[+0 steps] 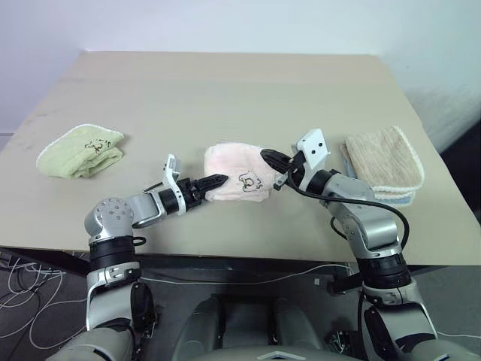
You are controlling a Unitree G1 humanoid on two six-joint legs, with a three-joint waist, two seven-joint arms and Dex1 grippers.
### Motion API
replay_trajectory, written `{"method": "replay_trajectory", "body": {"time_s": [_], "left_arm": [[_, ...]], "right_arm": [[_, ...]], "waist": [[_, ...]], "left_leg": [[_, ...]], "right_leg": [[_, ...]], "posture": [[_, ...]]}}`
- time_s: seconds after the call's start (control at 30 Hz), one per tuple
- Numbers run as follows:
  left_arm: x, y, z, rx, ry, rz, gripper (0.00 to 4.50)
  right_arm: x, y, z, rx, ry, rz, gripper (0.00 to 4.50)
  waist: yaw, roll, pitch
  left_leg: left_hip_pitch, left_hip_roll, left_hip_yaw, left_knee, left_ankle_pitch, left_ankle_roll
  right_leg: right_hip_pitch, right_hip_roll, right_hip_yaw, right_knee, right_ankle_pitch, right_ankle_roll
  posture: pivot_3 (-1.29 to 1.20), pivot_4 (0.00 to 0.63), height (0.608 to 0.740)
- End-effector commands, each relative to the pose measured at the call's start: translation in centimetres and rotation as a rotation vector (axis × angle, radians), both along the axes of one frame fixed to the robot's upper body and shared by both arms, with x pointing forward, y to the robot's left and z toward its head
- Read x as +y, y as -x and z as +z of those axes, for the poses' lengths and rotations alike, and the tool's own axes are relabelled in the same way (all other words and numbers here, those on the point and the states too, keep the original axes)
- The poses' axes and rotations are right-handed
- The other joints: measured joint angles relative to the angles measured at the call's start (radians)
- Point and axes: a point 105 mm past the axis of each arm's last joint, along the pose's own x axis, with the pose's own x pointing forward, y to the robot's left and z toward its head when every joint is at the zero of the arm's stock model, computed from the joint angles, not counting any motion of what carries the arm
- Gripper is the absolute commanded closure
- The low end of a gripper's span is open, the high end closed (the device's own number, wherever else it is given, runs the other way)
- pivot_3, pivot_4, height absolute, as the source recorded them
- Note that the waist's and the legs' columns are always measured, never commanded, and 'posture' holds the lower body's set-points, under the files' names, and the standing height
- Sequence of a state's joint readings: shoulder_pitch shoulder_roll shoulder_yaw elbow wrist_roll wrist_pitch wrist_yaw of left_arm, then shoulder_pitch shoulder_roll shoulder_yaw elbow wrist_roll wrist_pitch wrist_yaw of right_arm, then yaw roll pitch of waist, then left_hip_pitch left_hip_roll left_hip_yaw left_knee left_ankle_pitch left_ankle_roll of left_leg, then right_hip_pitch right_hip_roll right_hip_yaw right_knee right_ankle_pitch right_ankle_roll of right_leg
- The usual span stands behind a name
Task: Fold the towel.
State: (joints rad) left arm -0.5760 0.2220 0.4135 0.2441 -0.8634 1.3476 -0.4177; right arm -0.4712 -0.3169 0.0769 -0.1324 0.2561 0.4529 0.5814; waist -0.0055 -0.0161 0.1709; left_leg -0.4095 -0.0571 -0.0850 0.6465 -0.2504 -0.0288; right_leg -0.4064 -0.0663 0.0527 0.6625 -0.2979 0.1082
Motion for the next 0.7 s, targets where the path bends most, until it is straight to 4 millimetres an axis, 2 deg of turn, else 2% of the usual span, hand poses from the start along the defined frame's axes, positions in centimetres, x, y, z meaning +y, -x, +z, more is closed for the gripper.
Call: {"method": "replay_trajectory", "body": {"time_s": [0.03, 0.2, 0.27, 0.5, 0.63, 0.7], "left_arm": [[-1.0, 0.9, -0.9, 0.05, 0.015, -0.047, 2.27], [-1.0, 0.8, -0.8, 0.046, 0.026, -0.034, 3.97], [-0.9, 0.8, -0.7, 0.043, 0.033, -0.024, 4.49], [-0.3, 0.0, 0.6, -0.009, 0.088, 0.04, 4.49], [1.0, -1.7, 3.5, -0.128, 0.126, 0.144, 4.49], [2.3, -3.2, 6.1, -0.224, 0.139, 0.239, 4.49]], "right_arm": [[0.4, 0.5, 1.5, -0.058, -0.006, 0.015, 4.5], [0.4, 0.5, 1.4, -0.058, -0.007, 0.014, 4.5], [0.4, 0.5, 1.4, -0.058, -0.007, 0.014, 4.5], [0.3, 0.4, 1.7, -0.067, -0.011, 0.006, 4.5], [0.0, 0.2, 2.1, -0.078, -0.015, -0.009, 4.5], [-0.2, 0.0, 2.2, -0.081, -0.015, -0.016, 4.5]], "waist": [[-0.003, 0.0, 0.0], [-0.004, 0.0, 0.0], [-0.003, 0.0, 0.0], [-0.003, 0.0, 0.0], [-0.007, 0.0, 0.0], [-0.007, -0.001, 0.001]], "left_leg": [[0.0, 0.0, 0.0, 0.0, 0.0, 0.0], [0.0, 0.0, 0.0, 0.0, 0.0, 0.0], [0.001, 0.0, 0.0, 0.0, 0.0, 0.0], [0.001, 0.0, 0.0, 0.0, 0.0, 0.0], [0.001, 0.0, 0.0, 0.0, 0.0, 0.0], [0.001, 0.001, 0.0, 0.0, 0.0, 0.0]], "right_leg": [[0.0, 0.0, 0.0, 0.0, 0.0, 0.0], [0.0, 0.0, 0.0, 0.0, 0.0, 0.0], [0.001, 0.0, 0.0, 0.0, 0.0, 0.0], [0.001, 0.0, 0.0, 0.0, 0.0, 0.0], [0.0, 0.0, 0.0, 0.0, 0.0, 0.0], [0.0, 0.001, 0.0, 0.0, 0.0, 0.0]], "posture": [[0.0, 0.15, 0.74], [0.0, 0.15, 0.74], [0.0, 0.15, 0.74], [0.0, 0.15, 0.74], [0.0, 0.15, 0.74], [0.0, 0.15, 0.74]]}}
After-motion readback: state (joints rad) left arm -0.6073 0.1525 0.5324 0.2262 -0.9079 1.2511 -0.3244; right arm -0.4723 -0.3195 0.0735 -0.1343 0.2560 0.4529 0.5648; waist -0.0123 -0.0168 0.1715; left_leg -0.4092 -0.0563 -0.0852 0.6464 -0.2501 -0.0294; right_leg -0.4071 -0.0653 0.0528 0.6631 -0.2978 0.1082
